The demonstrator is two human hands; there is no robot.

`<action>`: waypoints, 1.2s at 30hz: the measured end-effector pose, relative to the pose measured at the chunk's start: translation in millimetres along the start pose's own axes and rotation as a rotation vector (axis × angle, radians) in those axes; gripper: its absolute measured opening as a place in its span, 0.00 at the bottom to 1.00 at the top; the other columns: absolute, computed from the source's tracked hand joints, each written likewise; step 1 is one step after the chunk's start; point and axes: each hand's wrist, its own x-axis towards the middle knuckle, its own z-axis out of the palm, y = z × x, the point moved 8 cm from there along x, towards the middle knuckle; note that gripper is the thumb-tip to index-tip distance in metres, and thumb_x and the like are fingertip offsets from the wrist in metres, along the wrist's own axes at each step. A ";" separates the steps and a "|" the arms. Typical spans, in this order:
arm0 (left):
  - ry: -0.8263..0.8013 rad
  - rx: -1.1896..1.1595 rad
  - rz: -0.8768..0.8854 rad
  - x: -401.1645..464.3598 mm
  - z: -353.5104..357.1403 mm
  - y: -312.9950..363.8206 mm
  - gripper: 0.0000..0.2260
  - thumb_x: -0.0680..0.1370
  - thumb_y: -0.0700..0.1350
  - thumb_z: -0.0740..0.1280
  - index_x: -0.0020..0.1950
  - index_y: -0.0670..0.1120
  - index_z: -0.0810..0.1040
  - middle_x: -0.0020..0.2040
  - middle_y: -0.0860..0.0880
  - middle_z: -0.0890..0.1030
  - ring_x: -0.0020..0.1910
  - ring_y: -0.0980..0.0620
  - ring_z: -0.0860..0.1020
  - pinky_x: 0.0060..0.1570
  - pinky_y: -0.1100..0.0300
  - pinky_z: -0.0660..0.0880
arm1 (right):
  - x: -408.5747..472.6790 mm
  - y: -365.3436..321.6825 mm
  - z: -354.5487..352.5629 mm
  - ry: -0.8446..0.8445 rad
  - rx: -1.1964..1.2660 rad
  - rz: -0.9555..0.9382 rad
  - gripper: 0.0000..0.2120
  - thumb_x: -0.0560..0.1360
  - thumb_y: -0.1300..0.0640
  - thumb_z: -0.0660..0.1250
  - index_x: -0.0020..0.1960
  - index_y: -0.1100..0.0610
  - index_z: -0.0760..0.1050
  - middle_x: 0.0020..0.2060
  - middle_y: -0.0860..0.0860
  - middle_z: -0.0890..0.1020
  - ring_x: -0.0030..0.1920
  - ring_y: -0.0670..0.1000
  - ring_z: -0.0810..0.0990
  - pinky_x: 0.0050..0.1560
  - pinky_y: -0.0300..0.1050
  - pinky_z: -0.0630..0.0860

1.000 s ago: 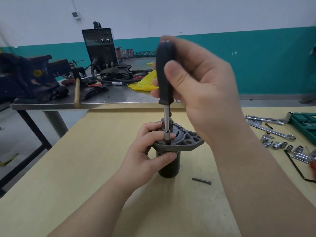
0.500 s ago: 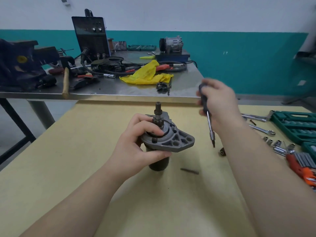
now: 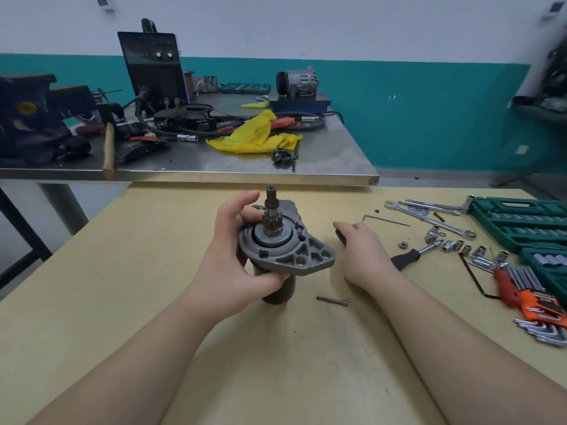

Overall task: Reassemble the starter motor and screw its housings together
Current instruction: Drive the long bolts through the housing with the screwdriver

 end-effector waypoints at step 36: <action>0.125 -0.338 -0.377 -5.9 -18.1 -72.8 0.38 0.71 0.44 0.84 0.75 0.54 0.68 0.71 0.40 0.80 0.71 0.37 0.78 0.72 0.31 0.72 | -49.4 -84.6 2.7 -0.127 0.857 -0.236 0.23 0.68 0.34 0.79 0.59 0.41 0.82 0.46 0.42 0.88 0.43 0.46 0.87 0.44 0.51 0.86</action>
